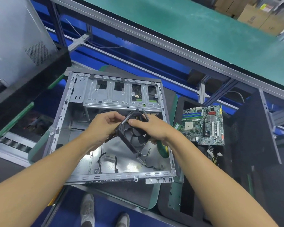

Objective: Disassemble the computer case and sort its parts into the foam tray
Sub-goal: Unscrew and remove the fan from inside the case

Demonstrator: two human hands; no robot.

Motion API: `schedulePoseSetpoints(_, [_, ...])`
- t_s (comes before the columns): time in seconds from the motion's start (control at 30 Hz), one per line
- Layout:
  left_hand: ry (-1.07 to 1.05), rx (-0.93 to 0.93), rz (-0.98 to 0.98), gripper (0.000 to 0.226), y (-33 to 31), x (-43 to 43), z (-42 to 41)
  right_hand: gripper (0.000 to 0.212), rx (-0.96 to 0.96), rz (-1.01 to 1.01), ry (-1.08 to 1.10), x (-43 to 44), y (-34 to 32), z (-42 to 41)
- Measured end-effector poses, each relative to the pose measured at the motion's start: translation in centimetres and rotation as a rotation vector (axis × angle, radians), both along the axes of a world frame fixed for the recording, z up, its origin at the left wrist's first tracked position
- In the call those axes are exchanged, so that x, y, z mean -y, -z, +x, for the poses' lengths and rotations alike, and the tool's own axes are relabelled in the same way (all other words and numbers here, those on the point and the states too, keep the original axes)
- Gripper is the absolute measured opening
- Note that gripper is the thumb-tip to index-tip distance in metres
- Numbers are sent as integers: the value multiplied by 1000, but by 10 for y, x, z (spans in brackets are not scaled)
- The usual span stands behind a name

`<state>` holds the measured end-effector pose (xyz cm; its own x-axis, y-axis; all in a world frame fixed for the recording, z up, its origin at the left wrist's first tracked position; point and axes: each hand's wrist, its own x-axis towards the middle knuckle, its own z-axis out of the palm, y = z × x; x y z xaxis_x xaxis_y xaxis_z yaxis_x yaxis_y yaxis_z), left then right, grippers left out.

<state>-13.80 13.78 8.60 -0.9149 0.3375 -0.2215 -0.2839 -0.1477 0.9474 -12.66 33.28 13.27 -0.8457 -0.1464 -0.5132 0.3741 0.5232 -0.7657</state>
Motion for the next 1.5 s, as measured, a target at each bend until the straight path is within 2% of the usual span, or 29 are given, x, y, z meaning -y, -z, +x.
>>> schedulePoseSetpoints(0.1, [-10,-15,2,14,3,-1,0,49,37,-8,6,0,2,0])
schedulePoseSetpoints(0.23, [36,-88,16,9,4,-1,2,44,62,-4,-18,0,3,1])
schedulePoseSetpoints(0.33, [34,-112,59,8,0,-3,4,48,76,-31,-11,0,4,0])
schedulePoseSetpoints(0.53, [97,-171,56,33,-10,-11,3,54,201,-248,65,-5,10,2])
schedulePoseSetpoints(0.63, [71,-157,28,24,-12,-18,6,64,291,-324,67,-6,14,2])
schedulePoseSetpoints(0.8, [-32,-121,59,20,-17,-31,9,62,350,-564,11,-10,19,4])
schedulePoseSetpoints(0.87, [-60,-108,79,18,-21,-34,11,62,368,-597,23,-13,21,3])
schedulePoseSetpoints(1.03, [-152,-102,44,30,-20,-38,12,45,336,-571,84,-16,21,5])
schedulePoseSetpoints(1.1, [-160,-90,24,30,-18,-37,12,49,285,-550,68,-16,20,6])
schedulePoseSetpoints(1.2, [-155,-69,0,33,-16,-32,8,59,248,-389,84,-13,18,4])
schedulePoseSetpoints(1.3, [-144,-47,-6,31,-15,-29,5,56,194,-252,79,-7,17,1])
schedulePoseSetpoints(1.5, [-91,-41,-54,26,-13,-28,3,34,217,-294,87,-8,17,6])
